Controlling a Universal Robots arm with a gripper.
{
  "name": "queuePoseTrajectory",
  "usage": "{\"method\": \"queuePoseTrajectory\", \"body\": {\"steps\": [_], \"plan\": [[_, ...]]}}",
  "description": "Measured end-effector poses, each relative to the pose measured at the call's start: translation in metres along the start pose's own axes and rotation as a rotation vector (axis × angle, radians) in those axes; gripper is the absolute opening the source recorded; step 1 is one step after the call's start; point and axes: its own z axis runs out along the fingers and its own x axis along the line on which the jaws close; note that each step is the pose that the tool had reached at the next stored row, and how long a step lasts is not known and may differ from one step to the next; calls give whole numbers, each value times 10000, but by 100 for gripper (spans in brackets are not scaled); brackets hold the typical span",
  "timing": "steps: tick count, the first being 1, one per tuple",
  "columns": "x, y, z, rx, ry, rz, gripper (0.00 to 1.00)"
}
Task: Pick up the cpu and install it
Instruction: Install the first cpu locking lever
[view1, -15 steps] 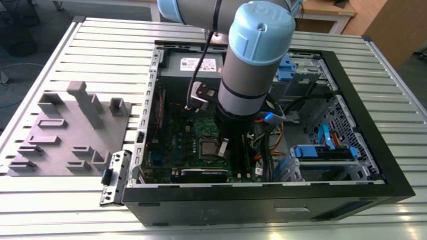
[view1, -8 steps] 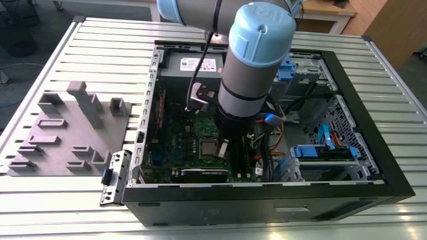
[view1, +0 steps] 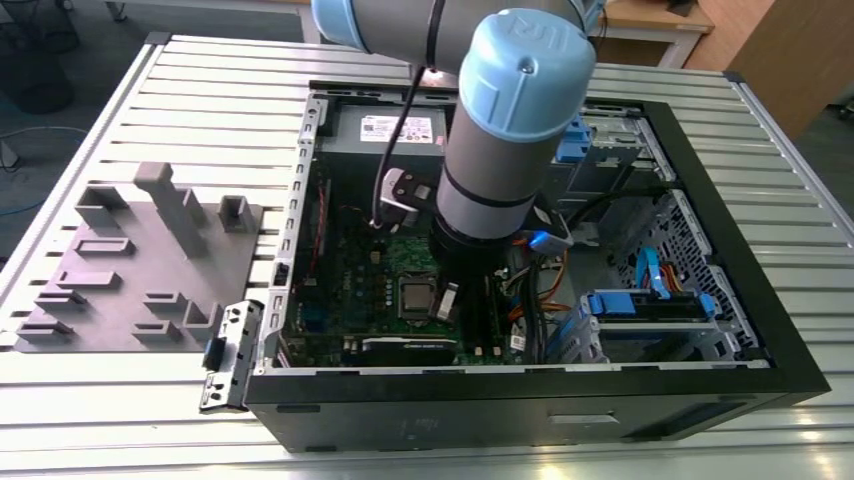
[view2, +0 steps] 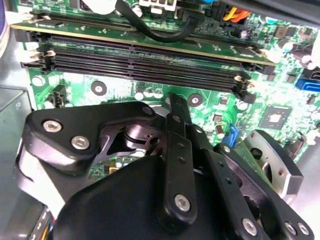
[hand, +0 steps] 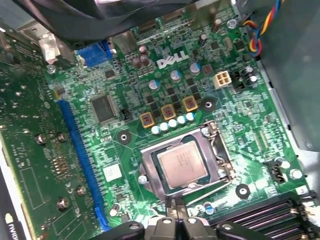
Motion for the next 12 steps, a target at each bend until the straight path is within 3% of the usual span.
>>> {"method": "queuePoseTrajectory", "body": {"steps": [4, 12], "plan": [[16, -7, 2, -91, -230, -15, 11], [60, -25, 2, -95, -243, -15, 11]]}}
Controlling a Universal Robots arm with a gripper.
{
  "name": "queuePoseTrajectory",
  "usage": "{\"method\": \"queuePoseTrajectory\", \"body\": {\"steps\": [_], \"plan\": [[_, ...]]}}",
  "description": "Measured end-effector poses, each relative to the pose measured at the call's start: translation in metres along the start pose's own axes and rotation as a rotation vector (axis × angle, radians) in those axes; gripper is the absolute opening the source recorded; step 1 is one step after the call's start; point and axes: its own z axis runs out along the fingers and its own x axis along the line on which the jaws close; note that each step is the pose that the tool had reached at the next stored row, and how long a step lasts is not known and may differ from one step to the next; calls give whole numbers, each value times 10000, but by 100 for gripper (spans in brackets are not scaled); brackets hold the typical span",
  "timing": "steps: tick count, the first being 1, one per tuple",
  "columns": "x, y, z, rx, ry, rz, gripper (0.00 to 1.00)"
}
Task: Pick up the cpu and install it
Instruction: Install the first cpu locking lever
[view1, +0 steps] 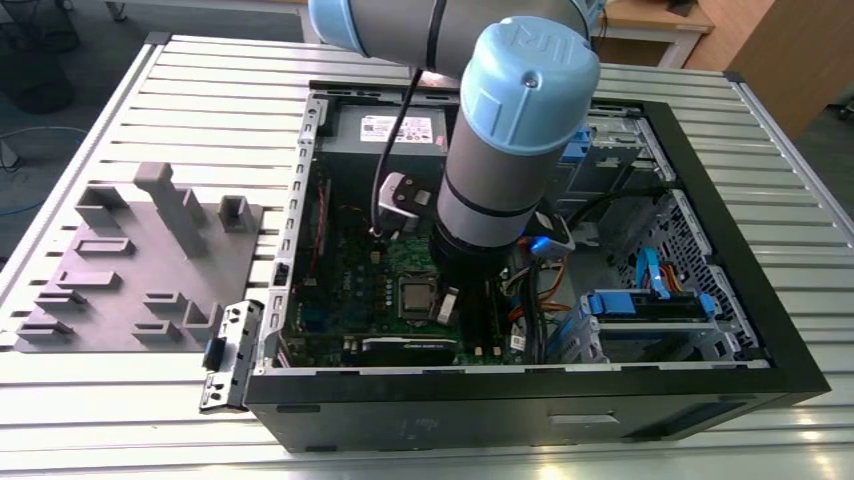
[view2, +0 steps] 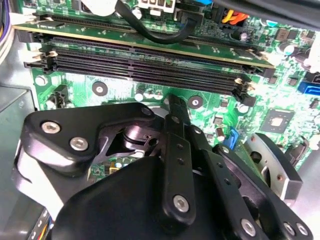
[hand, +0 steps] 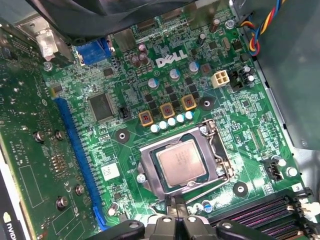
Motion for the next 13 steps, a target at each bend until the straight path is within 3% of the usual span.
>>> {"method": "queuePoseTrajectory", "body": {"steps": [13], "plan": [[20, -37, -6, -20, -22, -1, 11]]}}
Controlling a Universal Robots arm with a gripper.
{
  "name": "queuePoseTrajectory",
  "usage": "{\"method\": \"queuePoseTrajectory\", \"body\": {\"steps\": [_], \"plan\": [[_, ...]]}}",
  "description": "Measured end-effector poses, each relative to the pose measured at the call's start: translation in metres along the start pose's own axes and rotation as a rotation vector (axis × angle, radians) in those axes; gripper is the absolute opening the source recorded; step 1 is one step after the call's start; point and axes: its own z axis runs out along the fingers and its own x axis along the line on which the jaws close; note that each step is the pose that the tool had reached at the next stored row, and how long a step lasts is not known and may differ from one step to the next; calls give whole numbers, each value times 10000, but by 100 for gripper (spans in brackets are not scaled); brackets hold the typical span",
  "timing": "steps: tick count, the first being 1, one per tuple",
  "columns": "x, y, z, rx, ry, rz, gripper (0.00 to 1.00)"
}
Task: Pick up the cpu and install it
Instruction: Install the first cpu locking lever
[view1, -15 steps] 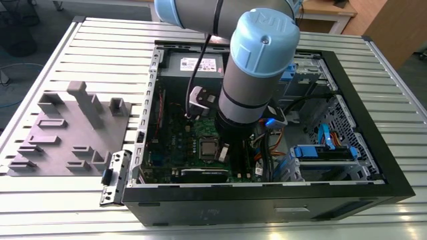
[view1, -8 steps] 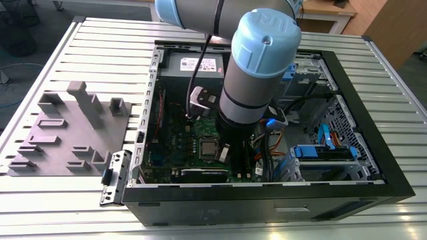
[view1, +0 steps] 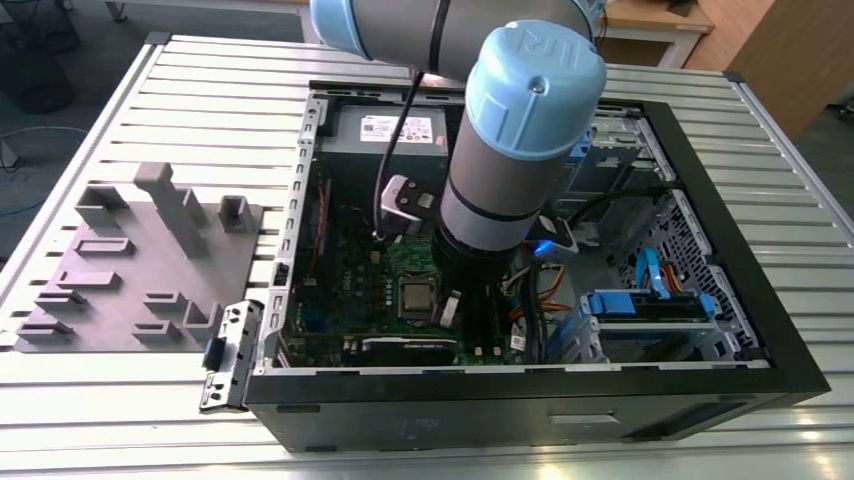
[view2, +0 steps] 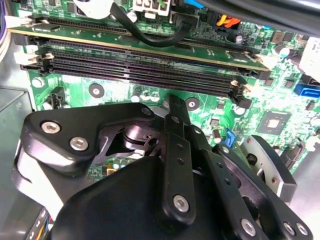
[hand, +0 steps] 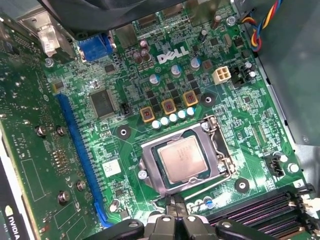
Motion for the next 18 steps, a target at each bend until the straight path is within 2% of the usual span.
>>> {"method": "queuePoseTrajectory", "body": {"steps": [8, 18], "plan": [[2, 0, -22, -20, 1, 0, 11], [4, 20, -452, -21, 0, 0, 11]]}}
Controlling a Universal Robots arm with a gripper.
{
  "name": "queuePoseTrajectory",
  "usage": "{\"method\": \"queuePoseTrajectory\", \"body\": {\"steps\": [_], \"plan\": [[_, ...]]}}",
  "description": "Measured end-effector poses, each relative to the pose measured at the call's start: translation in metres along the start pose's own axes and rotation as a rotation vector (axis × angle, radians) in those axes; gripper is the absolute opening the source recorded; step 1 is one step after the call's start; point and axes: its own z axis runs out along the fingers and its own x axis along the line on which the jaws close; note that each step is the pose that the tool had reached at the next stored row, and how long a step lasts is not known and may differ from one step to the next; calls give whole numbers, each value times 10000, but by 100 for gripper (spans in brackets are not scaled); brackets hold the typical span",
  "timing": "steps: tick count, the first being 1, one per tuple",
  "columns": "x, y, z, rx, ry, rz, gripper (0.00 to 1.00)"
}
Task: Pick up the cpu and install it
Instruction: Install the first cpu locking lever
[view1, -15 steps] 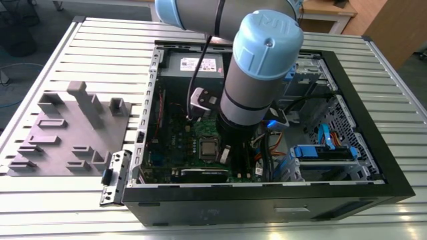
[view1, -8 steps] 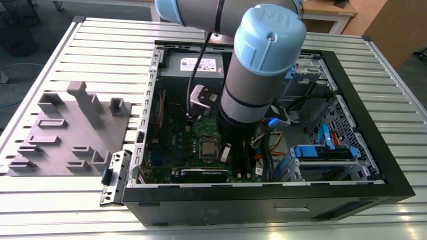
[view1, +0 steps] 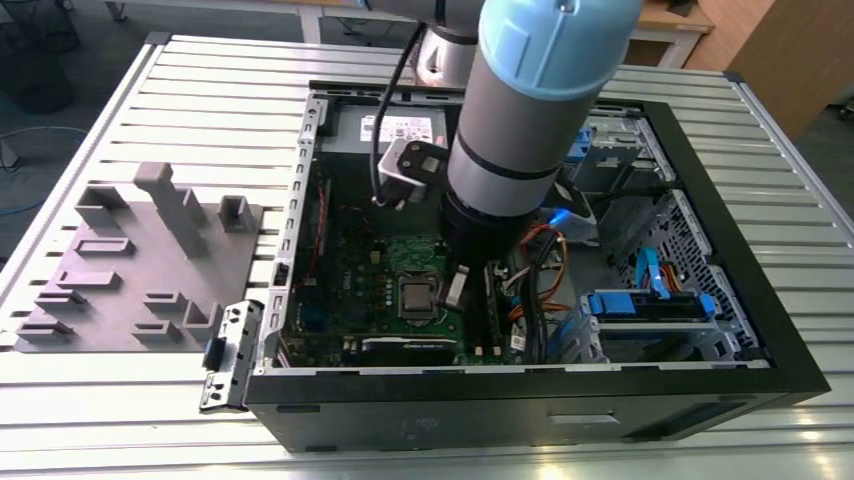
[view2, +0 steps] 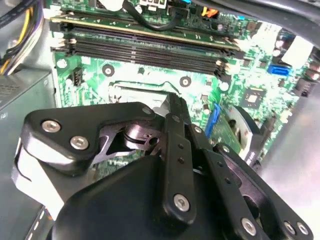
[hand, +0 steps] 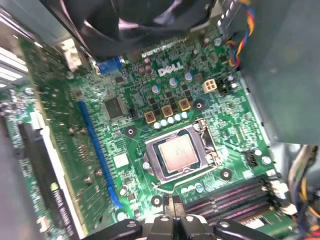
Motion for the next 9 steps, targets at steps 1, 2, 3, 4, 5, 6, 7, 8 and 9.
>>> {"method": "queuePoseTrajectory", "body": {"steps": [1, 2, 3, 4, 5, 6, 7, 8, 9], "plan": [[0, 1, -24, 0, 2, 0, 11], [-1, 2, -36, 0, 1, -1, 11], [-1, 2, -36, 0, 0, 0, 11], [-2, 2, -36, 0, 0, -1, 11], [-3, 12, -35, 5, -2, 1, 11], [-1, 36, -34, 22, -7, 0, 11], [3, 68, -31, 55, -20, -2, 11], [8, 102, -29, 90, -34, 0, 11], [14, 132, -26, 123, -48, -2, 11]]}}
